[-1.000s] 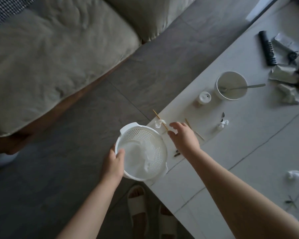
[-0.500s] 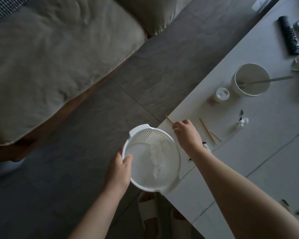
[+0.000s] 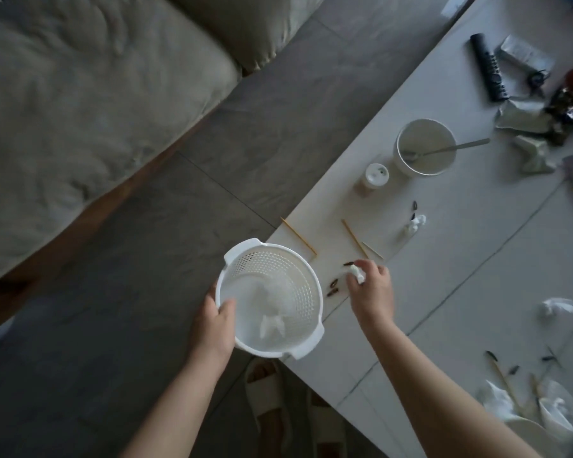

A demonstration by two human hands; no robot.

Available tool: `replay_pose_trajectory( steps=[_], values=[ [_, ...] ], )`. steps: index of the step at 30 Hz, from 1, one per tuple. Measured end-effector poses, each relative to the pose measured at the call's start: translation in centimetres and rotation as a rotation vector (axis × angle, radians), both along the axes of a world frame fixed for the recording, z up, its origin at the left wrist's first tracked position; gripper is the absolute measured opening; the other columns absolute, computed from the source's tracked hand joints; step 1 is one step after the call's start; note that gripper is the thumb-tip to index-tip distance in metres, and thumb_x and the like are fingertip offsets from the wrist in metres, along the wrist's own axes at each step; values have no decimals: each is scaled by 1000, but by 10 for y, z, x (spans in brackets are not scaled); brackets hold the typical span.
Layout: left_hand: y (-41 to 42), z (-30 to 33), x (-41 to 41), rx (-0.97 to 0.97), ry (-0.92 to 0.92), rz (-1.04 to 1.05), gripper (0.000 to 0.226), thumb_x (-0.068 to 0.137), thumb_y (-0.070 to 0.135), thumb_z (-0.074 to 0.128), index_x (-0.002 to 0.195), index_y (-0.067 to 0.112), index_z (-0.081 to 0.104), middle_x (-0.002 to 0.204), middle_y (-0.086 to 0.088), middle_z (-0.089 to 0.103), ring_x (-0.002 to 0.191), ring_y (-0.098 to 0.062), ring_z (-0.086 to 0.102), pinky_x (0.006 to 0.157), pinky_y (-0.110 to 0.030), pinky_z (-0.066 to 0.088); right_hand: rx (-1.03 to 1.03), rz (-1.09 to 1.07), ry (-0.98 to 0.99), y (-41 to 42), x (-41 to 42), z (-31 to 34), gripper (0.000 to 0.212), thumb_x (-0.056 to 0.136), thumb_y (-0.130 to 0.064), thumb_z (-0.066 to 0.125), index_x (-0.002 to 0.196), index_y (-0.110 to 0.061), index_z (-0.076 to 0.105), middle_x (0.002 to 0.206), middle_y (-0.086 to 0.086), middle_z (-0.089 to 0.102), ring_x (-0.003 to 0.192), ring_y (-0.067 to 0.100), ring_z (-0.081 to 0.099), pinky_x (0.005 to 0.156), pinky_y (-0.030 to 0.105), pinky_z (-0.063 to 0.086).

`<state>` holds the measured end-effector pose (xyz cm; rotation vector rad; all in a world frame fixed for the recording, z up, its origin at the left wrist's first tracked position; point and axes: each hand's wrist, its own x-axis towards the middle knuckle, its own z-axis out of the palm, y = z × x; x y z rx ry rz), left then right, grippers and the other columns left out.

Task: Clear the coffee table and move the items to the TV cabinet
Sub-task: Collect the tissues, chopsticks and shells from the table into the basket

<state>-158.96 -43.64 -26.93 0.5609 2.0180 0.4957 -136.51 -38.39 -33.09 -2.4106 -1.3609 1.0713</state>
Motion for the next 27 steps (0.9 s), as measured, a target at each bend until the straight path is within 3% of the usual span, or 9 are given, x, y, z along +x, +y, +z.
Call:
replay_pose_trajectory(
  steps=[3,6,11,14,16,20,24,26,27],
  values=[
    [-3,-4,-1,23,-8,4,18,92,15,46,107,19,55,105,-10,63,97,-29,58,88,-38,48,-105,-21,-33,-1,14,-25,36,91,-29,55,125,-17,51,130,8,43,101,27,56,79,31,45],
    [-3,-6,-1,18,-7,-15,13,93,17,46,104,21,52,105,-10,62,99,-29,58,93,-43,48,-111,-61,-1,2,13,-39,26,91,-31,54,115,-20,56,124,5,43,88,22,53,77,31,46],
    [-1,-2,1,-2,21,-34,22,93,17,45,113,15,55,108,-11,62,101,-31,58,93,-45,48,-19,-123,50,1,11,-30,23,94,-34,51,105,-17,60,105,7,60,87,21,56,75,32,47],
    [1,2,6,-1,12,-11,28,92,15,45,118,12,55,110,-13,62,102,-32,58,94,-46,48,178,-147,233,-1,-2,5,23,91,-34,57,103,-16,65,88,-1,66,80,10,61,66,15,47],
    [1,5,9,-10,-1,16,30,91,13,45,120,9,53,109,-12,61,98,-29,57,90,-40,48,275,-44,319,-3,-15,31,16,89,-30,62,99,-19,68,81,-9,65,69,0,58,60,9,44],
    [-3,9,9,-45,15,52,35,91,13,45,125,6,52,114,-14,60,96,-27,55,83,-33,43,219,334,344,-8,-38,58,25,85,-42,59,105,-29,68,91,-17,56,73,1,56,65,12,49],
    [-6,13,-5,-26,89,52,34,88,11,46,120,6,55,115,-15,60,104,-32,55,92,-39,45,206,263,231,13,-41,38,18,90,-24,60,104,-17,69,95,-1,62,71,8,55,69,18,48],
    [-8,14,-17,0,111,43,28,87,10,47,114,10,56,109,-13,61,98,-29,55,88,-37,44,125,256,139,26,-40,20,19,90,-20,57,105,-16,67,100,2,63,81,17,59,77,32,50],
    [-9,13,-24,9,115,39,25,88,11,47,110,13,56,105,-11,61,95,-29,55,85,-37,43,77,280,89,32,-40,10,20,90,-21,56,108,-17,66,105,2,62,89,19,59,77,32,49]
  ],
)
